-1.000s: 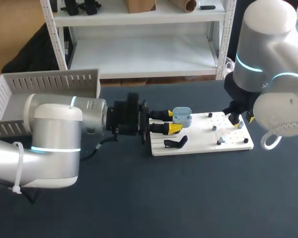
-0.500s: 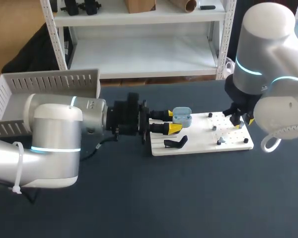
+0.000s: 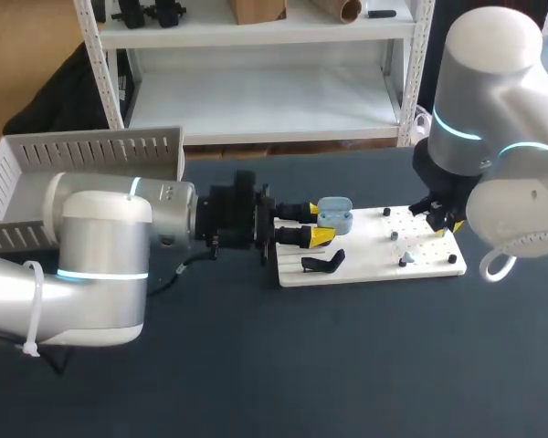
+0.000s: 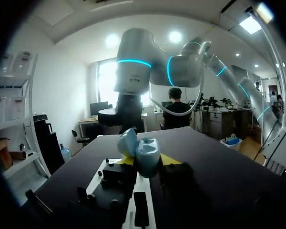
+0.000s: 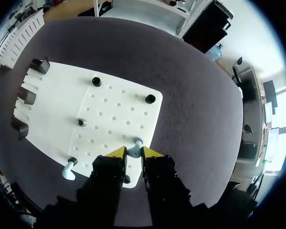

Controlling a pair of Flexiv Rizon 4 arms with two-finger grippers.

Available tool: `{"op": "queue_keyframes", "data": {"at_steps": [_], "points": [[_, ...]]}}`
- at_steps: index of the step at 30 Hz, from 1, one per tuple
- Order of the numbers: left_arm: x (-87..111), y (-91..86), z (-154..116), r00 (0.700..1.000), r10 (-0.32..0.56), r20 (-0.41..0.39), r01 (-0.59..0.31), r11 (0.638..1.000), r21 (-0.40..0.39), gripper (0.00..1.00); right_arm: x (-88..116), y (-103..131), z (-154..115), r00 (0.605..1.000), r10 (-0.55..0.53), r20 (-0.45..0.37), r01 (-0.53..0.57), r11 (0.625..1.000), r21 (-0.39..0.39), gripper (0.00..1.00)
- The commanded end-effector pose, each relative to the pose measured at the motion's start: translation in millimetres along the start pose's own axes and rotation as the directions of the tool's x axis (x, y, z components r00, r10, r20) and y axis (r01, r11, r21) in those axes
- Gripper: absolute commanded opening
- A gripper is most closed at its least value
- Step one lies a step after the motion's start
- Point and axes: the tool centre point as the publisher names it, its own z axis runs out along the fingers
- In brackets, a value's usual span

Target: Pick up each earbud case from the left stands, insert the matching earbuds, close the lid, and place the case in the box.

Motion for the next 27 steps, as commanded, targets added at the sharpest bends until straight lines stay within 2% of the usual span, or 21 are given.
{"op": "queue_keyframes", "data": {"at_steps": [1,6,16,23,27], "points": [[0.4,-1.4,0.3,1.0,0.002,0.002,-0.002,1.0,-0.005,0.0,1.6,2.7,-2.4,1.0,0.002,-0.002,-0.002,1.0,0.006,0.0],[0.4,-1.4,0.3,1.0,0.002,0.002,-0.002,1.0,-0.005,0.0,6.0,1.9,-12.5,1.0,0.003,0.011,-0.004,1.0,0.015,0.0],[0.4,-1.4,0.3,1.0,0.002,0.002,-0.002,1.0,-0.005,0.0,23.9,7.0,-66.3,0.998,0.009,0.055,-0.011,0.999,0.031,0.0],[0.4,-1.4,0.3,1.0,0.002,0.002,-0.002,1.0,-0.005,0.0,41.6,32.1,-127.8,0.996,0.05,0.078,-0.052,0.999,0.017,0.0],[0.4,-1.4,0.3,1.0,0.002,0.002,-0.002,1.0,-0.005,0.0,51.6,55.7,-158.0,0.995,0.088,0.055,-0.087,0.996,-0.014,0.0]]}}
